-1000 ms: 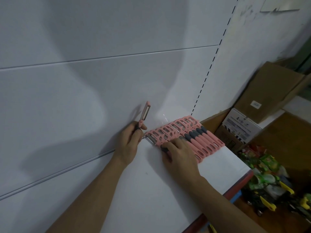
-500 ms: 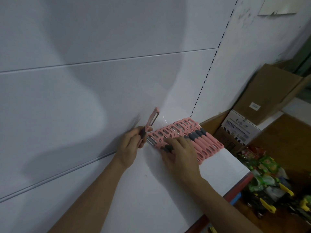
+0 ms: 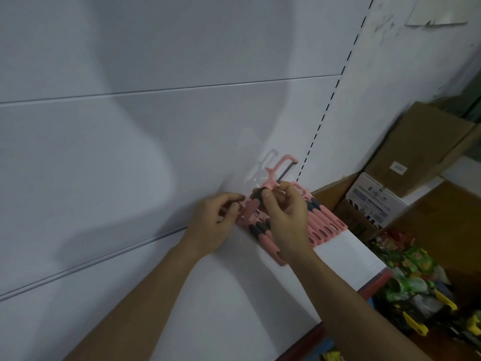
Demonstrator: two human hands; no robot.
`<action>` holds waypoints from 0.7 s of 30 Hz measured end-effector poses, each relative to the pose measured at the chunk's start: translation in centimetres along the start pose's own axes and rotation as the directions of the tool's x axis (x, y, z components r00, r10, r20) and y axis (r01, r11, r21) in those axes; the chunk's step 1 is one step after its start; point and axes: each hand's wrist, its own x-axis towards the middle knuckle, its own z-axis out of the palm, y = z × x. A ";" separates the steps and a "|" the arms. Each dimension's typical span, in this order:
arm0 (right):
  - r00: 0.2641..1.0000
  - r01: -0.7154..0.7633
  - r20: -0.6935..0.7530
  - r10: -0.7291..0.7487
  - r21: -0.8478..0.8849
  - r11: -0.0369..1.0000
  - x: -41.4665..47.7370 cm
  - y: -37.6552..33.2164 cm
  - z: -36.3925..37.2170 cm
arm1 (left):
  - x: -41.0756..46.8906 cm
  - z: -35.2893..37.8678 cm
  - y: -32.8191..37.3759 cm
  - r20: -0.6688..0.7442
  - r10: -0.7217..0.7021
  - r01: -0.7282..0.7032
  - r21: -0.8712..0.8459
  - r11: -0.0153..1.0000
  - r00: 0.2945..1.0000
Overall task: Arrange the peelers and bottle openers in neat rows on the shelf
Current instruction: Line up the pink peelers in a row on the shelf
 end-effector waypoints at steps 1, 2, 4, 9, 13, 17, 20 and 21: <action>0.999 0.033 -0.004 -0.033 -0.029 0.999 0.0 -0.1 -0.4 | -0.1 -0.2 0.1 -0.047 0.029 -0.025 0.086 0.996 0.998; 0.998 0.060 -0.001 -0.061 -0.081 0.995 0.0 0.0 -0.8 | -0.3 -0.5 0.2 -0.070 0.048 -0.037 0.154 0.987 0.996; 0.995 0.097 0.010 -0.097 -0.210 0.973 -0.4 0.4 -1.5 | -1.5 -1.3 0.1 -0.030 0.064 -0.053 0.283 0.958 0.998; 0.951 0.307 0.184 -0.247 -0.637 0.707 -1.4 1.8 -2.2 | -4.8 -2.6 -1.5 0.153 0.105 -0.175 0.575 0.799 0.983; 0.955 0.293 0.262 -0.140 -0.751 0.591 -2.8 3.1 -1.5 | -5.0 -2.5 -1.7 0.160 0.099 -0.176 0.601 0.780 0.982; 0.930 0.365 0.291 -0.223 -0.801 0.474 -3.9 3.5 -1.1 | -4.6 -2.8 -1.2 0.169 0.050 -0.142 0.592 0.794 0.984; 0.936 0.344 0.287 -0.203 -0.866 0.364 -4.0 3.5 -1.1 | -4.6 -2.7 -1.2 0.170 0.044 -0.137 0.584 0.800 0.985; 0.936 0.345 0.289 -0.202 -0.870 0.354 -3.9 3.6 -1.0 | -4.7 -2.6 -1.2 0.167 0.044 -0.135 0.585 0.800 0.985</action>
